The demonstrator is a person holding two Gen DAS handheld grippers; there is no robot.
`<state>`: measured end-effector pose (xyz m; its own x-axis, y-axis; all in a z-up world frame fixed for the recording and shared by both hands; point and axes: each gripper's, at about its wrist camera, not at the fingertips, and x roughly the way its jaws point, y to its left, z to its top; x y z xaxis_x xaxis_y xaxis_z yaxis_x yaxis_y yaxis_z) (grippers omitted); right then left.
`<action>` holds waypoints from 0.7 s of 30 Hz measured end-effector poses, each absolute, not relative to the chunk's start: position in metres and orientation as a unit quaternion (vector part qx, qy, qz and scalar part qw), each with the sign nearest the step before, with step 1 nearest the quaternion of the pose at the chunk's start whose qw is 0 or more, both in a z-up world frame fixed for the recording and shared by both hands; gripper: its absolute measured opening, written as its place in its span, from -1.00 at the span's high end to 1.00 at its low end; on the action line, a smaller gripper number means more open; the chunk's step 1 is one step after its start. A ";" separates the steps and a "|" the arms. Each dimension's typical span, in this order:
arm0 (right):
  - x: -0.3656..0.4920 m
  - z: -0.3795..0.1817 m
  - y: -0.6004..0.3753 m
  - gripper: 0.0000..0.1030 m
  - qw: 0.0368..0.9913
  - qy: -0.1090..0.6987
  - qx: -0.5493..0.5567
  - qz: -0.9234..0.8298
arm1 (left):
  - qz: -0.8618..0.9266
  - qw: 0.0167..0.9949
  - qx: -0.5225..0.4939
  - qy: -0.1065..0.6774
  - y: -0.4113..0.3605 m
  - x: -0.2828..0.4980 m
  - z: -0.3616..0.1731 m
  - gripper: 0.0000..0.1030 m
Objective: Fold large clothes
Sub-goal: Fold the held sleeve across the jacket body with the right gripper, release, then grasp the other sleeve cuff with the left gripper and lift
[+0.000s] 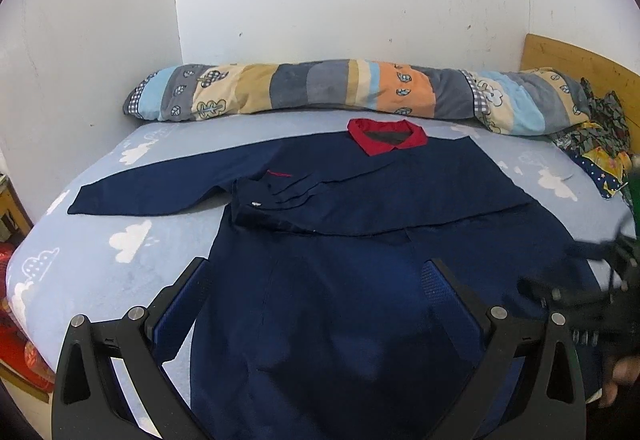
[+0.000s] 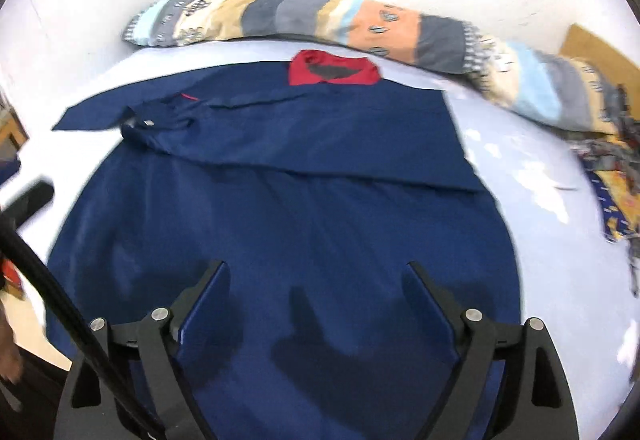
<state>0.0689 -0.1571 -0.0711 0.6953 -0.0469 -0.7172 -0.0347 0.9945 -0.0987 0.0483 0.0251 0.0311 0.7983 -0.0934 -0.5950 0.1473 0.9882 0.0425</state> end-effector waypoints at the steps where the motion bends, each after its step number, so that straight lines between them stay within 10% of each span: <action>1: 0.063 -0.073 -0.155 -0.76 0.921 0.385 -0.062 -0.012 | -0.063 0.948 0.042 0.308 0.024 0.047 0.031 -1.00; 21: 0.017 -0.052 -0.136 -0.77 0.942 0.323 -0.093 0.002 | -0.042 0.945 -0.111 0.305 0.134 0.071 0.076 -1.00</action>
